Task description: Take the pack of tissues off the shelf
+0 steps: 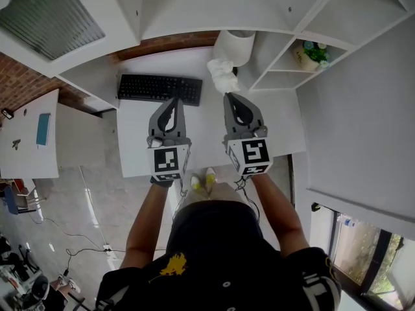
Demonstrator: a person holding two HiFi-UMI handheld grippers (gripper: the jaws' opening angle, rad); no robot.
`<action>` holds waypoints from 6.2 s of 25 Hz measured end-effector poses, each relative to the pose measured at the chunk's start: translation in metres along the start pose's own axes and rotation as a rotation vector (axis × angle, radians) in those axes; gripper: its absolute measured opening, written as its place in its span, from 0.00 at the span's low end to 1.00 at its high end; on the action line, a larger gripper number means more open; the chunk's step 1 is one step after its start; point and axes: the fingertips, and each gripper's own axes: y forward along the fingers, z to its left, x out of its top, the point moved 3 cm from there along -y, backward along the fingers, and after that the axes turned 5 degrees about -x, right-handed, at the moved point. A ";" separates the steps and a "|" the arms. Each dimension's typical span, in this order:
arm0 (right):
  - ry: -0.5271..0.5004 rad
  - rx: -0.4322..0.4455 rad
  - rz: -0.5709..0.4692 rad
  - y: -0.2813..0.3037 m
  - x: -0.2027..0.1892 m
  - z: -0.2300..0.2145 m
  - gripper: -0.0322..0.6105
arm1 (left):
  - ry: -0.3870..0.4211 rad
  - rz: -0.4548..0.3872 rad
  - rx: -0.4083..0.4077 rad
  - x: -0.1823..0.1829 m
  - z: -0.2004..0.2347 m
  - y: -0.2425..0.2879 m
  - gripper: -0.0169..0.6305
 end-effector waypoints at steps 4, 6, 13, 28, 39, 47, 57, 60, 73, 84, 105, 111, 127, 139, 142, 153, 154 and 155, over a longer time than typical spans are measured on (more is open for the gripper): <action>0.016 0.014 0.044 0.002 -0.026 0.005 0.05 | 0.017 0.039 -0.010 -0.024 -0.004 0.002 0.05; 0.026 0.026 0.070 0.003 -0.041 0.008 0.05 | 0.014 0.053 -0.012 -0.038 -0.007 0.002 0.05; 0.059 0.059 0.139 0.002 -0.090 0.027 0.05 | -0.057 0.055 0.024 -0.078 -0.010 0.000 0.05; 0.121 0.075 0.279 0.002 -0.193 0.050 0.05 | -0.138 0.115 0.080 -0.176 -0.019 -0.009 0.05; 0.151 0.064 0.368 0.001 -0.253 0.056 0.06 | -0.151 0.209 0.063 -0.225 -0.033 -0.013 0.05; 0.164 0.059 0.408 0.006 -0.280 0.058 0.06 | -0.151 0.241 0.076 -0.248 -0.031 -0.009 0.05; 0.177 0.048 0.461 0.005 -0.314 0.059 0.06 | -0.165 0.301 0.073 -0.278 -0.040 -0.010 0.05; 0.177 0.044 0.479 0.003 -0.322 0.059 0.06 | -0.175 0.315 0.066 -0.286 -0.047 -0.012 0.05; 0.179 0.050 0.536 -0.001 -0.353 0.057 0.06 | -0.195 0.358 0.053 -0.304 -0.067 -0.022 0.05; 0.195 0.057 0.589 -0.005 -0.364 0.059 0.06 | -0.205 0.380 0.046 -0.310 -0.074 -0.025 0.05; 0.214 0.076 0.678 -0.016 -0.393 0.068 0.11 | -0.196 0.391 0.013 -0.310 -0.085 -0.032 0.05; 0.229 0.081 0.695 -0.019 -0.389 0.071 0.17 | -0.183 0.395 -0.003 -0.309 -0.082 -0.038 0.05; 0.228 0.063 0.579 -0.016 -0.309 0.060 0.24 | -0.133 0.322 0.011 -0.242 -0.059 -0.040 0.05; 0.190 0.015 0.431 0.021 -0.231 0.036 0.16 | -0.114 0.235 0.026 -0.180 -0.043 -0.016 0.05; 0.169 0.003 0.389 0.031 -0.208 0.023 0.12 | -0.089 0.199 0.049 -0.162 -0.031 -0.006 0.05; 0.089 -0.003 0.162 0.038 -0.112 -0.009 0.06 | -0.057 0.081 0.052 -0.090 0.000 0.018 0.05; 0.087 0.005 0.142 0.037 -0.103 -0.010 0.06 | -0.055 0.074 0.047 -0.083 0.001 0.018 0.05; 0.086 0.019 0.122 0.035 -0.095 -0.011 0.05 | -0.049 0.068 0.044 -0.076 0.001 0.018 0.05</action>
